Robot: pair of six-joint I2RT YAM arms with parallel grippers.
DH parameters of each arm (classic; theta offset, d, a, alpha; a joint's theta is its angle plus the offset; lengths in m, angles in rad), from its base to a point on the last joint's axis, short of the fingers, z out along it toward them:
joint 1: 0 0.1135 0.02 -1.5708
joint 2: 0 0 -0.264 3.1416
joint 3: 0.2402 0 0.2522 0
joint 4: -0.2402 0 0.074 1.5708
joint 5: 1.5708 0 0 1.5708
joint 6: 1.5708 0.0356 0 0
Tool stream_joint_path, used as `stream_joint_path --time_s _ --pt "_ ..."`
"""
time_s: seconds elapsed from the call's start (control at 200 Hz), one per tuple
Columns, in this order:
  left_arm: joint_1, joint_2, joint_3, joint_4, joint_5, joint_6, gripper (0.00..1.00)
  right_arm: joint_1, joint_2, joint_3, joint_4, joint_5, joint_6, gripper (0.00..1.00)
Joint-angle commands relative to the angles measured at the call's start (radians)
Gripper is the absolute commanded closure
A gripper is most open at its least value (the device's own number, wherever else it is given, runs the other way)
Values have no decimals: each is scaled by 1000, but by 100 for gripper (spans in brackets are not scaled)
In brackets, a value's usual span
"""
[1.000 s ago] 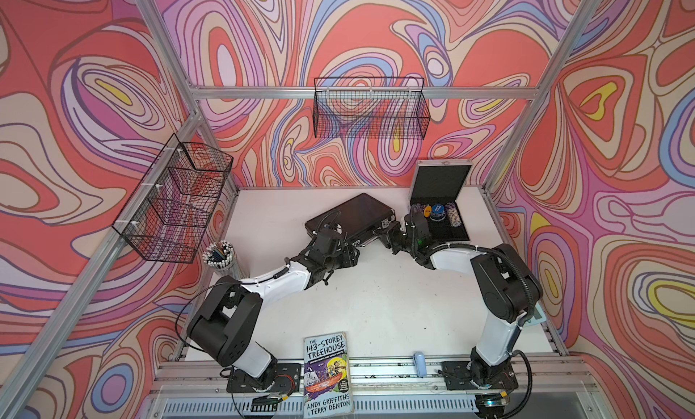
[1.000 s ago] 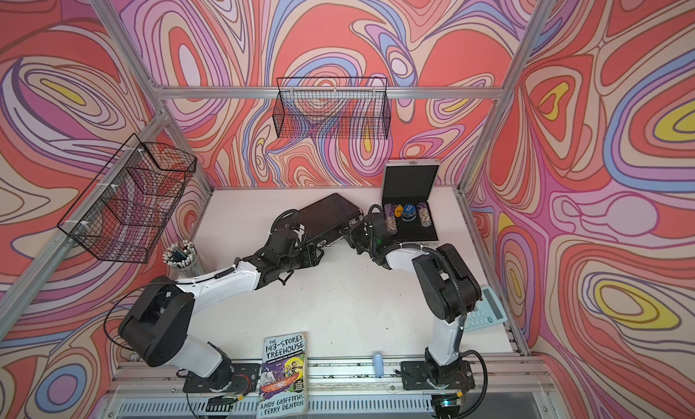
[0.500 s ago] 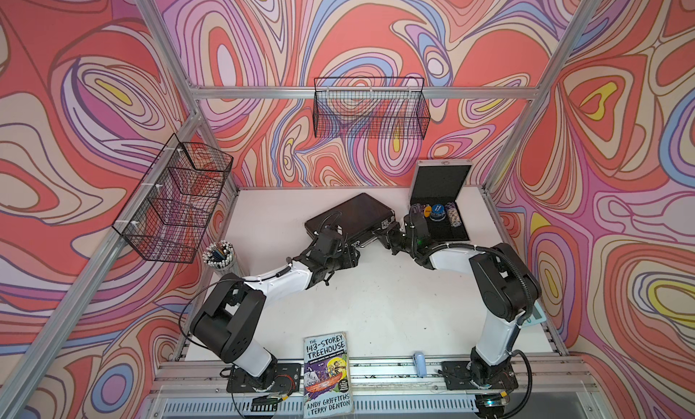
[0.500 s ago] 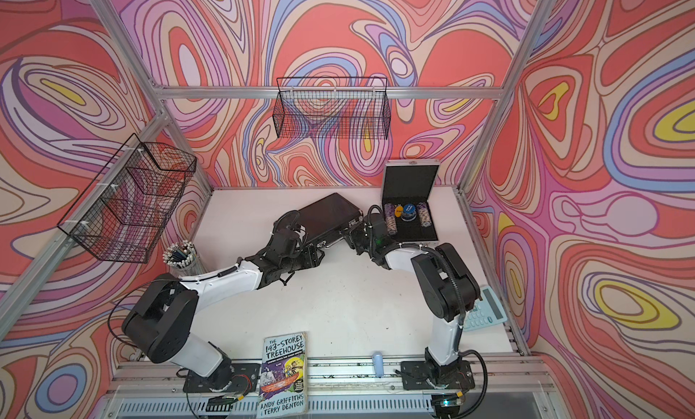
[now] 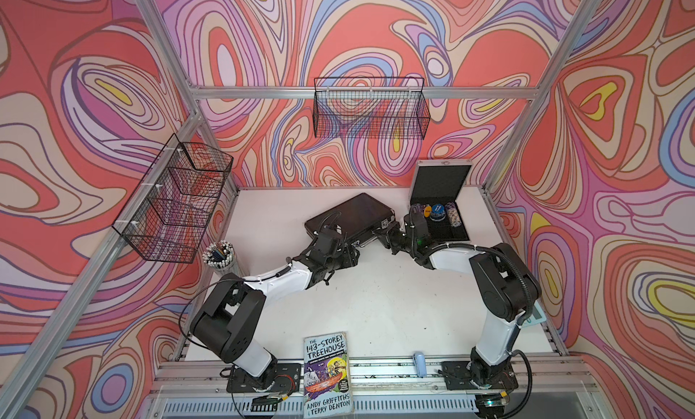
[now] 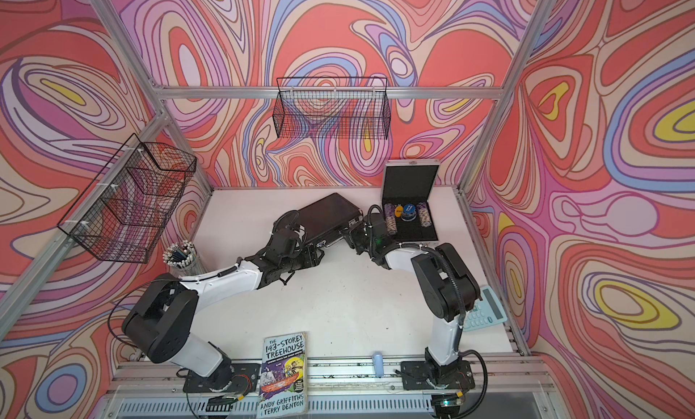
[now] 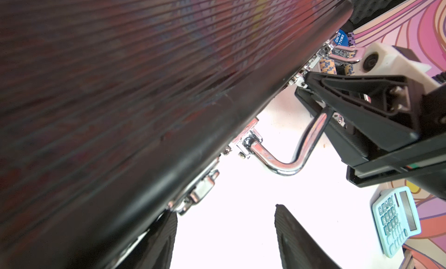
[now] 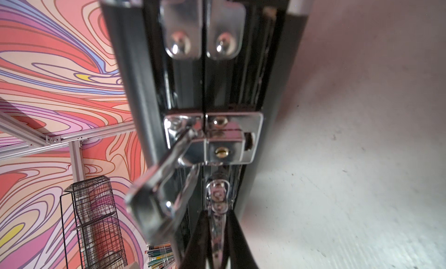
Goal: Open the poker set cases
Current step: Open the case lid on the poker set case.
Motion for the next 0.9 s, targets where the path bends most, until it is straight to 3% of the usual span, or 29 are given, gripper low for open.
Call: stream_joint_path --time_s 0.0,0.396,0.896 --pt "-2 1 11 5 22 -11 36 22 -7 45 142 -56 -8 100" --pt "-2 -3 -10 9 -41 -2 35 23 -9 44 142 -52 -9 100" --pt "-1 45 37 44 -34 1 34 23 -7 38 147 -53 -10 100"
